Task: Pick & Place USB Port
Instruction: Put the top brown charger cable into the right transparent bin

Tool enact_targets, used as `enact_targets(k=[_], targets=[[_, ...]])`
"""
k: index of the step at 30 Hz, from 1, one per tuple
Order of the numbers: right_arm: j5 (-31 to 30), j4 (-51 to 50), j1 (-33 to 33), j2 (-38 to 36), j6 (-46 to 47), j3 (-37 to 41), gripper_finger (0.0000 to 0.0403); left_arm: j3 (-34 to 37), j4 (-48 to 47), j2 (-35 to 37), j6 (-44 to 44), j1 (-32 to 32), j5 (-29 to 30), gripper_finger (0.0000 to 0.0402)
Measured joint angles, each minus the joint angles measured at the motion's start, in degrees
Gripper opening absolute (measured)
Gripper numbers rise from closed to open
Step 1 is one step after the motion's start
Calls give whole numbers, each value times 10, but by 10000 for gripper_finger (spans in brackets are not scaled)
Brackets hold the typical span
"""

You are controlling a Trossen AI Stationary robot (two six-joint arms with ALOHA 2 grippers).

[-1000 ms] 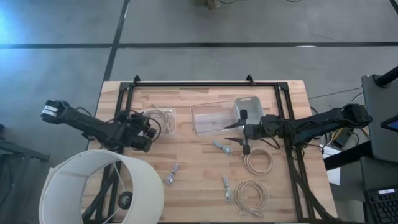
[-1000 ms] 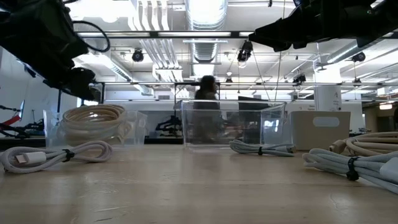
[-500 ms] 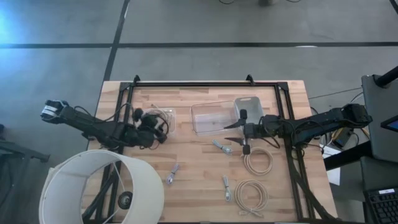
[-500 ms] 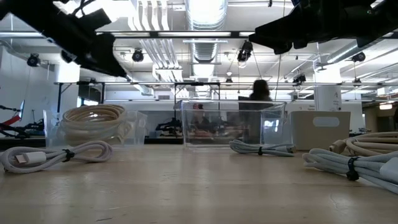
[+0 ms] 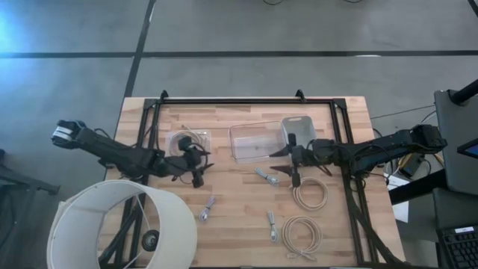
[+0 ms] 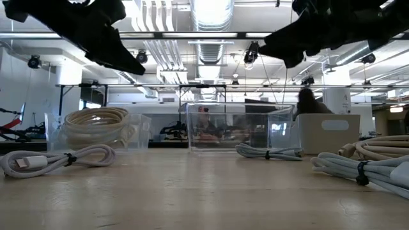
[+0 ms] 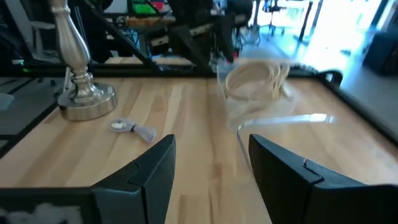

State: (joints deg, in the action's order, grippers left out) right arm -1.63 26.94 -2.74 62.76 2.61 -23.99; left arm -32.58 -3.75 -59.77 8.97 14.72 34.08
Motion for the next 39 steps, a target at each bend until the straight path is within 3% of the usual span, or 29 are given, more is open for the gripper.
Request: enact_targets(k=[8, 14, 17, 23, 27, 33, 39], targets=[[0, -24, -20, 41, 41, -1, 191, 0, 153, -100, -122, 0, -46, 202], [0, -55, -44, 110, 47, -55, 187, -13, 182, -162, -180, 0, -81, 202], [0, -169, -53, 133, 45, -114, 187, -22, 182, -184, -191, -1, -81, 202], [-20, -532, -64, 170, 136, -255, 187, -33, 182, -208, -198, -7, -83, 202], [-21, -679, -91, 195, 182, -315, 187, -32, 181, -211, -196, -11, -85, 202], [-24, -776, -135, 216, 239, -332, 187, -30, 178, -208, -189, -13, -86, 202], [-32, -824, -143, 226, 318, -291, 187, -30, 178, -208, -188, -13, -88, 202]])
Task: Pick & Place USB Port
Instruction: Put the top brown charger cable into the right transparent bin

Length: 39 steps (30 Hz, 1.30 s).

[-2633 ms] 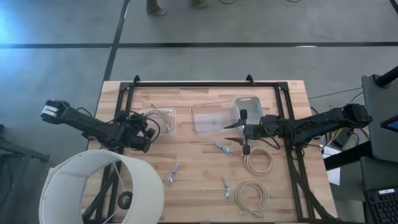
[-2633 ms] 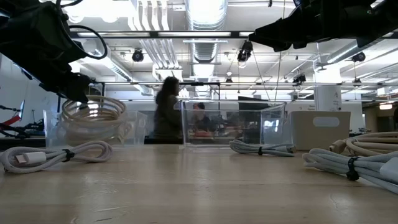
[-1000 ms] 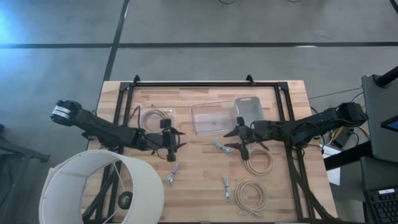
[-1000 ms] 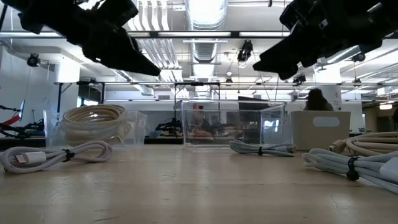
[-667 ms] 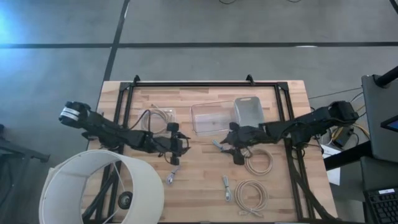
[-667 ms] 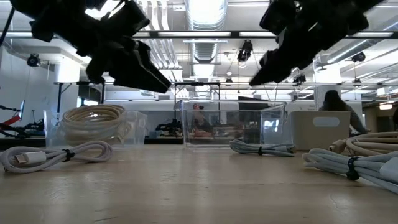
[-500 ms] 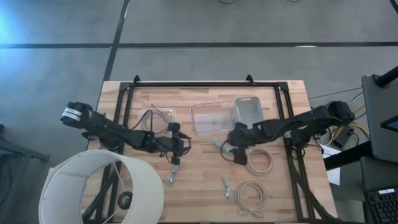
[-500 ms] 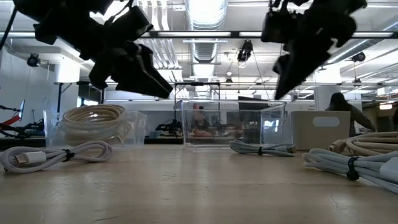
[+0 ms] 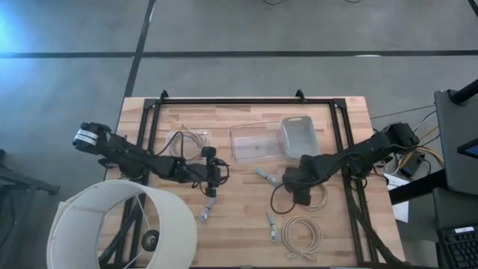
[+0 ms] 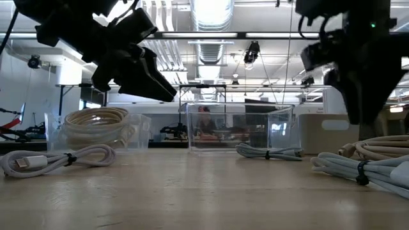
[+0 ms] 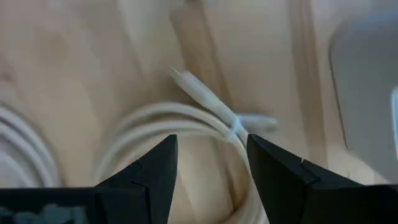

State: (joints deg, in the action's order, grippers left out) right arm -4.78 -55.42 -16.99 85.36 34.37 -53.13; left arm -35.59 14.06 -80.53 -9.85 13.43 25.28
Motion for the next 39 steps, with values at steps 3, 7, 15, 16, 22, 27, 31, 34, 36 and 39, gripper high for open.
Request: enact_targets(k=[3, 7, 15, 16, 22, 27, 31, 34, 36, 39], targets=[[-14, 1, 0, -3, 5, 21, 187, 0, 0, 0, 0, 0, -2, 202], [-29, 3, 0, -6, 4, 41, 187, 1, 0, 0, 10, 0, -4, 202], [-29, 4, 0, -1, 77, 96, 182, 1, 0, 0, 13, 0, -4, 202], [-29, 4, 0, -1, 87, 101, 180, 1, 0, 0, 13, 0, -4, 202], [-28, 11, 0, 0, 145, 125, 155, 1, 0, 0, 13, 0, -4, 202], [-19, 21, 0, 0, 163, 138, 100, 1, 0, 0, 13, 0, -4, 202], [-8, 20, 0, -1, 167, 139, 39, 1, 0, 0, 13, 0, -4, 202], [9, 21, 0, -1, 169, 127, 18, 1, 0, 0, 13, 0, -4, 202], [21, 20, 0, -1, 168, 115, 18, 1, 0, 0, 13, 0, -4, 202], [23, 18, 0, -1, 158, 89, 17, 1, 0, 0, 13, 0, -4, 202]])
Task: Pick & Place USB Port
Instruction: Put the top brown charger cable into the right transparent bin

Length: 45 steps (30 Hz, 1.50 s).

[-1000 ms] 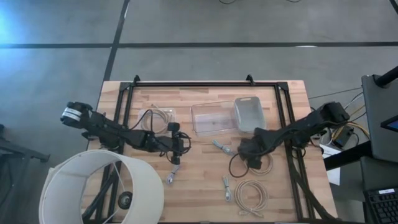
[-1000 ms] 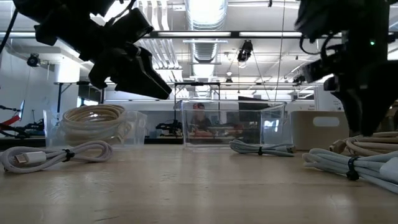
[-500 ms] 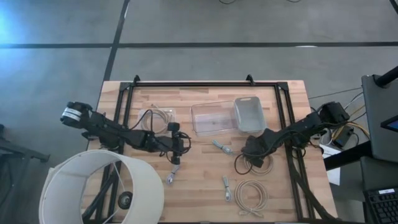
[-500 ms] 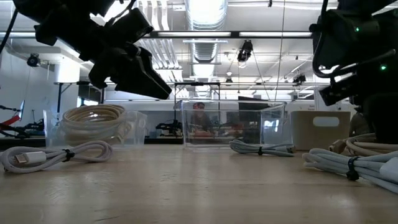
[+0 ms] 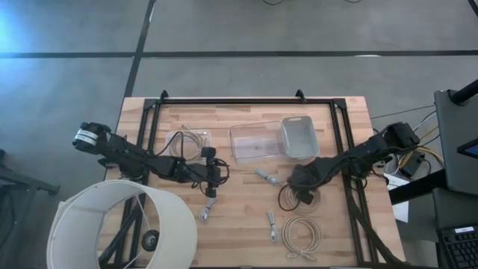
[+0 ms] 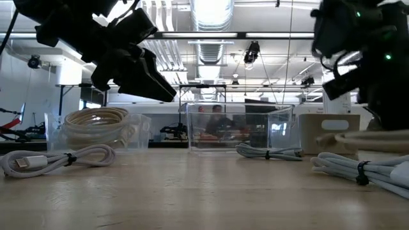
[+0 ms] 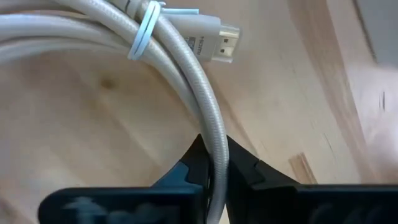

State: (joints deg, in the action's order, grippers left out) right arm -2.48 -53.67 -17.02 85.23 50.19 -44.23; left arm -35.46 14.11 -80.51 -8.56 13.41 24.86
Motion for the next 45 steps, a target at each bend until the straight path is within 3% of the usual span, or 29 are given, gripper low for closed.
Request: enact_targets(k=[5, 13, 15, 21, 24, 31, 35, 39, 45], targets=[[-12, 0, 0, -1, -38, -58, 15, 0, 0, 0, 0, 0, 0, 202], [-116, 1, 0, -1, -124, -175, 19, 0, 0, 0, 0, 0, 0, 202], [-190, 1, 0, -1, -149, -203, 25, 0, 0, 0, 0, 0, 0, 202], [-490, 17, 22, 0, -168, -245, 29, 0, 0, 0, 0, 0, 0, 202], [-568, 45, 51, 0, -159, -247, 27, 0, 0, 0, 0, 0, 0, 202], [-574, 211, 141, 2, -185, -192, 27, 0, 0, 0, 0, 0, 0, 202], [-523, 287, 181, 2, -203, -141, 27, 0, 0, 0, 0, 0, 0, 202], [-487, 372, 204, 2, -206, -86, 27, 0, 0, 0, 0, 0, 0, 202], [-485, 504, 208, 2, -257, -11, 27, 0, 0, 0, 0, 0, 0, 202]])
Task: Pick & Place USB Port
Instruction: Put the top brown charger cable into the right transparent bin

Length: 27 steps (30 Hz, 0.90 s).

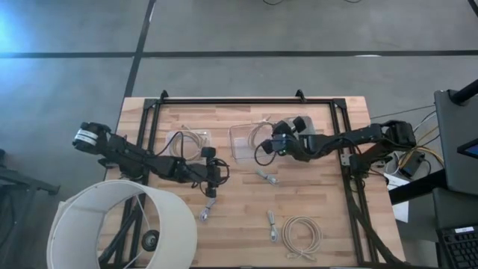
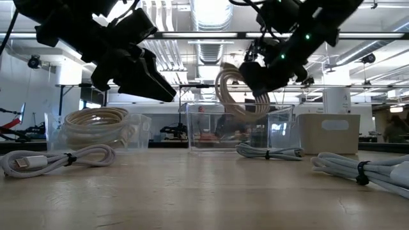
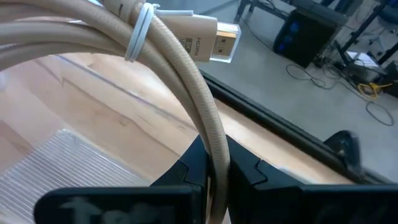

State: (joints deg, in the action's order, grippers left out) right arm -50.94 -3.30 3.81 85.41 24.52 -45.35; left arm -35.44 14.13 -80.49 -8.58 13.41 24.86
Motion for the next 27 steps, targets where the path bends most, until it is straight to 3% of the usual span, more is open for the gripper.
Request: enact_targets(k=[6, 17, 27], targets=[[0, 56, 2, 0, -1, 47, 27, 0, 0, 0, 0, 0, 0, 202], [1, 59, 9, 0, -22, 68, 27, 0, 0, 0, 0, 0, 0, 202], [5, 58, 9, 0, -25, 67, 60, 0, 0, 0, 0, 0, 0, 202]])
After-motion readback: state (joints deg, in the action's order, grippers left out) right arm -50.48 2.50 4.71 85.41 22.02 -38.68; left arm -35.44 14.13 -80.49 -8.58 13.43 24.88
